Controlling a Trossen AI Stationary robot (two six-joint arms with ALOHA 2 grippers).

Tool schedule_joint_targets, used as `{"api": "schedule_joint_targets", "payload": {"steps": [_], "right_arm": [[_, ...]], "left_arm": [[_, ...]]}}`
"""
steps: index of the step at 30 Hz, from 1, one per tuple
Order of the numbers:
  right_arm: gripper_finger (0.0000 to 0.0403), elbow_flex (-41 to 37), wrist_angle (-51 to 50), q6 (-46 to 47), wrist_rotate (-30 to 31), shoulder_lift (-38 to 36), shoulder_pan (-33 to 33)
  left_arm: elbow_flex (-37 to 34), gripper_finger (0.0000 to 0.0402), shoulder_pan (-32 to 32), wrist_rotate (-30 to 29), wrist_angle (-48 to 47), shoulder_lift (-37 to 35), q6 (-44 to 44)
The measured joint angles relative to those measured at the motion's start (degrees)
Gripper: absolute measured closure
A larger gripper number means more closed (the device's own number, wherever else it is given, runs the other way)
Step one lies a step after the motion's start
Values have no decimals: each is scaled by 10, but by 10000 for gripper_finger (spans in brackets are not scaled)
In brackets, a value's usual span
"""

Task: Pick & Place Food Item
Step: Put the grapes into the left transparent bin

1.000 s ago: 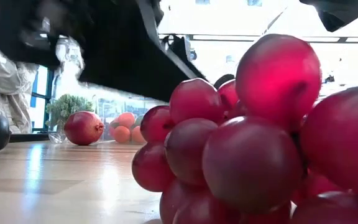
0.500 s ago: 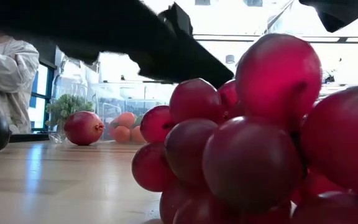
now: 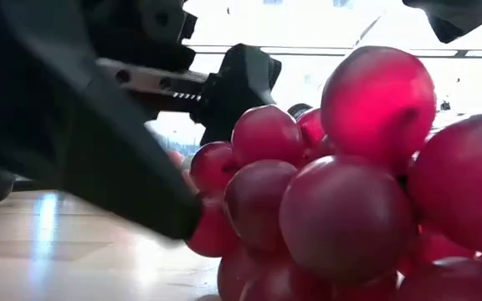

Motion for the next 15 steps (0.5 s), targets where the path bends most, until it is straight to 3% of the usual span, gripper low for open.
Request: {"api": "schedule_joint_targets", "payload": {"steps": [5, 11, 15], "right_arm": [[33, 0, 0, 1, 0, 0, 0], [33, 0, 0, 1, 0, 0, 0], [33, 0, 0, 0, 0, 0, 0]], "left_arm": [[0, 167, 1, -13, -26, 0, 6], [0, 263, 1, -14, -27, 0, 20], [0, 318, 1, -46, -26, 0, 21]]}}
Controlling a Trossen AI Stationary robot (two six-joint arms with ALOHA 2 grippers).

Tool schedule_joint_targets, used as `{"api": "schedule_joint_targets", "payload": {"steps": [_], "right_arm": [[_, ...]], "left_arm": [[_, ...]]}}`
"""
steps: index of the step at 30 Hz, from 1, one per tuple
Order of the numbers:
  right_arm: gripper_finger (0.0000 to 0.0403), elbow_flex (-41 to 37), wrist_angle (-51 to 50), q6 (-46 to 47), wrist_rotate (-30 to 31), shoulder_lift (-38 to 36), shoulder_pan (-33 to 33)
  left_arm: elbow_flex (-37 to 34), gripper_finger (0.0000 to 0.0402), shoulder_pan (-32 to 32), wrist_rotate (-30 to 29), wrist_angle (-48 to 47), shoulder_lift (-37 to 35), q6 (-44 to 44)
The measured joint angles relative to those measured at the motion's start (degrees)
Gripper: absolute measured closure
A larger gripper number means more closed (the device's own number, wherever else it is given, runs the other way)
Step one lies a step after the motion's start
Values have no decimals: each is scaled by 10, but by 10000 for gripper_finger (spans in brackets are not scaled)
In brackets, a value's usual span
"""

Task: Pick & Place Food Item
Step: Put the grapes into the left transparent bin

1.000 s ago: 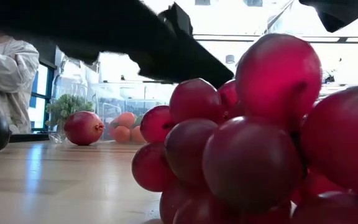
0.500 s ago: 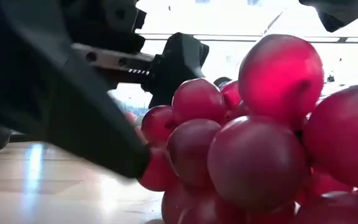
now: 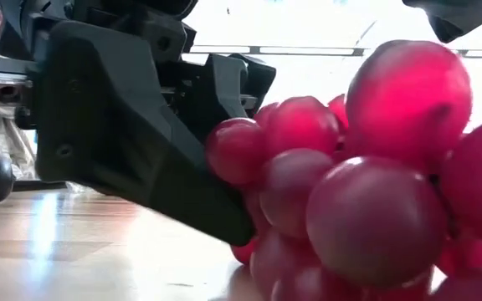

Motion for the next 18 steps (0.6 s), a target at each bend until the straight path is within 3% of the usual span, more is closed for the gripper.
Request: {"api": "schedule_joint_targets", "payload": {"steps": [6, 11, 14, 18], "right_arm": [[33, 0, 0, 0, 0, 0, 0], [33, 0, 0, 0, 0, 0, 0], [33, 0, 0, 0, 0, 0, 0], [33, 0, 0, 0, 0, 0, 0]], "left_arm": [[0, 339, -6, -12, -20, -19, 4], [0, 340, -30, -64, -59, -77, 5], [0, 341, -44, -92, -131, -131, -10], [10, 341, -64, -195, -264, -233, -69]]}}
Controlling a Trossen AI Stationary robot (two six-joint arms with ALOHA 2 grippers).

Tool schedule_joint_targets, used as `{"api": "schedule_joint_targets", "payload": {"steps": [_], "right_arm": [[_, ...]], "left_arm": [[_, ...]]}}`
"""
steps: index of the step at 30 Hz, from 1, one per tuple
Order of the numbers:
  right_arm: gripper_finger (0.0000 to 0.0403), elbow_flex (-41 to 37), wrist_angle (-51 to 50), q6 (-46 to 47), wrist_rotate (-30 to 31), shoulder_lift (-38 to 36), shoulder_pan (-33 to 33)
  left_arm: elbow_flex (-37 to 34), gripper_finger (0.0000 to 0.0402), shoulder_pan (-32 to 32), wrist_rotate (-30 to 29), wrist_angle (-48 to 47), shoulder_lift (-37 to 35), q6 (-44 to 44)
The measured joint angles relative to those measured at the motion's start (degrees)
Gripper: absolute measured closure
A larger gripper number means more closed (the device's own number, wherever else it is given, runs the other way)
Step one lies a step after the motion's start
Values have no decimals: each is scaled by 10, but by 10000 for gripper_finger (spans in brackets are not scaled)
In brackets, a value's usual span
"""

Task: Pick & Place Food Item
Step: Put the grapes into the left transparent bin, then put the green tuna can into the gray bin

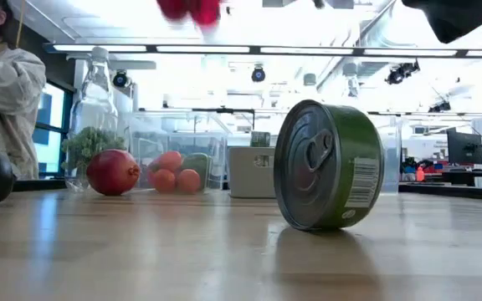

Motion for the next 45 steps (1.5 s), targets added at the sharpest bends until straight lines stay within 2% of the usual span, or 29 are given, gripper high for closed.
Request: {"api": "schedule_joint_targets", "payload": {"steps": [3, 5, 9, 13, 17, 24, 30, 33, 37, 41, 45], "right_arm": [[33, 0, 0, -3, 0, 0, 0], [33, 0, 0, -11, 1, 0, 0], [33, 0, 0, -11, 2, 0, -5], [33, 0, 1, -11, 2, 0, -15], [33, 0, 0, -11, 2, 0, -28], [33, 0, -2, -26, 2, 0, -50], [33, 0, -20, -26, 2, 0, -67], [33, 0, -21, -28, 2, 0, -80], [33, 0, -16, -63, 2, 0, -100], [33, 0, 7, -120, 9, 0, -119], [33, 0, 38, -187, 86, -4, -123]], "left_arm": [[3, 341, 5, -70, -81, -77, -8], [3, 341, 33, -97, -134, -129, -25], [4, 341, 132, -128, -233, -225, -85], [4, 339, 242, -150, -282, -267, -112], [4, 331, 344, -147, -284, -271, -88], [3, 304, 502, -135, -285, -256, -102], [3, 243, 598, -21, -289, -240, -104], [3, 204, 617, 10, -285, -226, -97], [3, 163, 615, 12, -275, -221, -63], [3, 150, 576, 12, -253, -234, 9], [3, 148, 509, 35, -256, -259, 32]]}}
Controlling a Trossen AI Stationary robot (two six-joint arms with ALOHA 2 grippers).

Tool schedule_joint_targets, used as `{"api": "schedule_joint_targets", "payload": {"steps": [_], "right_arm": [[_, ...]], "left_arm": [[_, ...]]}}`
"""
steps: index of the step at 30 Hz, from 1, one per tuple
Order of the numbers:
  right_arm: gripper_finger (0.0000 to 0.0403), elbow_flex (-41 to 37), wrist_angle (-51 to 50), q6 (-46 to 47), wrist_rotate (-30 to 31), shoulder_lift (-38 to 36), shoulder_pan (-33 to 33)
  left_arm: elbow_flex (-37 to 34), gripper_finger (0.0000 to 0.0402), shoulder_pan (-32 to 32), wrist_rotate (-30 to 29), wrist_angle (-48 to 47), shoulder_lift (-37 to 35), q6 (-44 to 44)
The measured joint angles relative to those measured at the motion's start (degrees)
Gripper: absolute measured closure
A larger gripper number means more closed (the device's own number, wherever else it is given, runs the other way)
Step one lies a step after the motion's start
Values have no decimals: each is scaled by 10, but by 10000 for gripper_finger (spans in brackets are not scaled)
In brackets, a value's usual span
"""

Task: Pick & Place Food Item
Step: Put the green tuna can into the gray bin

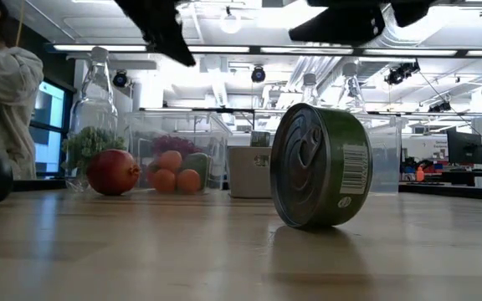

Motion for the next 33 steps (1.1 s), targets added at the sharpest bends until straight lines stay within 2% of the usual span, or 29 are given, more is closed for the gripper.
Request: {"api": "schedule_joint_targets", "payload": {"steps": [6, 9, 13, 16, 21, 25, 28, 33], "right_arm": [[33, 0, 76, -113, 136, 0, 18], [33, 0, 120, -149, 155, 0, 46], [33, 0, 127, -153, 109, 0, 69], [33, 0, 129, -94, 86, 0, 83], [33, 0, 68, 34, 82, 0, 127], [33, 0, 49, 146, 122, 3, 159], [34, 0, 30, 147, 170, 14, 180], [47, 0, 19, 169, 212, 22, 187]], "left_arm": [[0, 148, -115, 104, -96, -26, -120], [-1, 148, -182, 128, -156, -30, -200], [-2, 148, -267, 82, -176, -30, -312], [-2, 148, -327, 54, -175, -23, -354], [-3, 148, -421, 53, -172, -14, -430], [-3, 148, -481, 53, -159, -9, -478], [-3, 148, -529, 36, -158, -7, -513], [-3, 148, -597, -47, -159, 5, -515]]}}
